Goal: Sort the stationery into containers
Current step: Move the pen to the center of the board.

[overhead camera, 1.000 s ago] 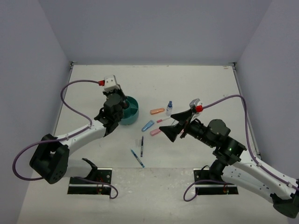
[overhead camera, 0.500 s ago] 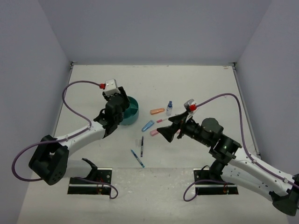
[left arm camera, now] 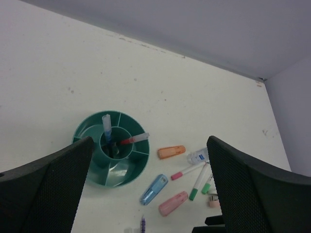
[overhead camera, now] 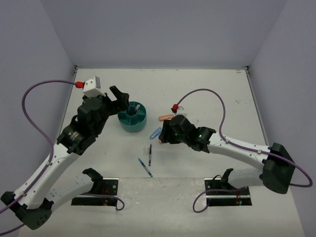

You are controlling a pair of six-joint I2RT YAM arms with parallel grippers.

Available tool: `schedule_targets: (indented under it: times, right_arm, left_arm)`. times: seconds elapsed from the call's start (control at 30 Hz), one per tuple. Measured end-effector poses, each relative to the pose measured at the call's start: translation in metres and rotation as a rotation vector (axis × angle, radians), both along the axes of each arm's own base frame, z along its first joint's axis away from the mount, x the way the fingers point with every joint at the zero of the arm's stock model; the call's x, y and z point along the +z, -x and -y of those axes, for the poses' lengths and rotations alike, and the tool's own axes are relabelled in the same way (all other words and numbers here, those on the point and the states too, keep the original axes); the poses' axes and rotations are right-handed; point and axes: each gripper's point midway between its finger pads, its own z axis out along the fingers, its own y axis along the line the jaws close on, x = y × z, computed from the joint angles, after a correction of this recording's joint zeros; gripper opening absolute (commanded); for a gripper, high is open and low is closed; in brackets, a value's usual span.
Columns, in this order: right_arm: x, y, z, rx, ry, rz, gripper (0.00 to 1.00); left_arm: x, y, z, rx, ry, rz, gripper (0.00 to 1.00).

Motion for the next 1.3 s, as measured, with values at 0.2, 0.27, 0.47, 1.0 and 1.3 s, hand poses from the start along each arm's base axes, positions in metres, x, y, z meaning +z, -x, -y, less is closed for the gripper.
schedule_targets:
  times: [0.2,0.27,0.47,1.0,1.3]
  right_arm:
    - [-0.033,0.036,-0.043,0.018,0.049,-0.116,0.48]
    - [-0.042,0.043,-0.051,0.015,0.088,-0.144,0.47]
    - [-0.053,0.047,-0.077,-0.013,0.193,-0.168,0.46]
    - [-0.096,0.055,-0.066,-0.043,0.393,-0.234,0.33]
    - [-0.102,0.055,-0.066,-0.045,0.416,-0.242,0.31]
  left_arm:
    - [-0.011,0.043,-0.027,-0.02,-0.105,-0.128,1.0]
    - [-0.018,0.054,-0.035,-0.024,-0.142,-0.158,1.0]
    - [-0.038,0.079,-0.06,-0.014,-0.214,-0.174,1.0]
    - [-0.079,0.086,-0.083,0.075,-0.246,-0.164,1.0]
    - [-0.07,0.088,-0.092,0.127,-0.205,-0.115,1.0]
